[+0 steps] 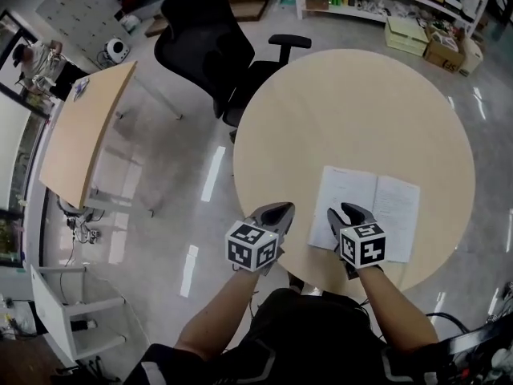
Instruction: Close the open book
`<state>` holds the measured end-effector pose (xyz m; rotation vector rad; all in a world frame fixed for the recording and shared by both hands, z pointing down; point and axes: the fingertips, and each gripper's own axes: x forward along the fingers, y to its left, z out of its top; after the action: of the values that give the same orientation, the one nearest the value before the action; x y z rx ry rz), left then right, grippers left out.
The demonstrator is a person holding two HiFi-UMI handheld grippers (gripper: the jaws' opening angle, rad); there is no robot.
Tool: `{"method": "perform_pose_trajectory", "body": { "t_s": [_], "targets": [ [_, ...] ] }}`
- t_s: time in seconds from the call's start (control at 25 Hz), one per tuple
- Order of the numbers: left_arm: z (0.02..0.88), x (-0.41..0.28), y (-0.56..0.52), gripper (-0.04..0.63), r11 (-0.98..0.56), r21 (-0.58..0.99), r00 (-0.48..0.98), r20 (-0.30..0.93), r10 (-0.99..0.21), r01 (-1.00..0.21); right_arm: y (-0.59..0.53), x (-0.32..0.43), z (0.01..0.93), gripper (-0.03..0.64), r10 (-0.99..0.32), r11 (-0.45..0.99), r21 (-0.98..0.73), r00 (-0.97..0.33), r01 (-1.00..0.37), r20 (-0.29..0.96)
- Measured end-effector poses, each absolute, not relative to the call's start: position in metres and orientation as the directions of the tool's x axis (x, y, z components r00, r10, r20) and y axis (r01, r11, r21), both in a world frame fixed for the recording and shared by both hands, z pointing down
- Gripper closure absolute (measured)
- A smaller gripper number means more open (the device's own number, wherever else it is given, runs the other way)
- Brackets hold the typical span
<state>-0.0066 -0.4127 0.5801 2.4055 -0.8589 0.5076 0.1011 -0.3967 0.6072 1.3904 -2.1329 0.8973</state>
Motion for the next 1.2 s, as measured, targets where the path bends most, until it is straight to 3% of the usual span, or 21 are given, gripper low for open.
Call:
{"method": "perform_pose_trajectory", "body": {
  "t_s": [0.12,0.4,0.8,1.2],
  "targets": [
    [0.615,-0.006,-0.405,0.609,-0.651,0.367,0.717,0.56,-0.416,-0.664,-0.392,0.085,0.65,0.427,-0.569,0.25,-0.271,-0.368,-0.929,0.736],
    [0.668,-0.007,-0.379,0.609,-0.645,0.39,0.686,0.664,-0.298,-0.657,-0.383,0.074,0.704,0.373,-0.515,0.169,-0.147,-0.214,-0.975,0.83],
    [0.678,-0.01,-0.374,0.609,-0.657,0.399,0.695,0.665,-0.274,-0.64,-0.387,0.073,0.721,0.377,-0.518,0.192,0.035,-0.071,-0.981,0.852],
    [0.672,-0.002,-0.376,0.609,-0.675,0.397,0.712,0.646,-0.277,-0.623,-0.385,0.079,0.717,0.44,-0.508,0.13,0.004,-0.063,-0.992,0.859]
  ]
}}
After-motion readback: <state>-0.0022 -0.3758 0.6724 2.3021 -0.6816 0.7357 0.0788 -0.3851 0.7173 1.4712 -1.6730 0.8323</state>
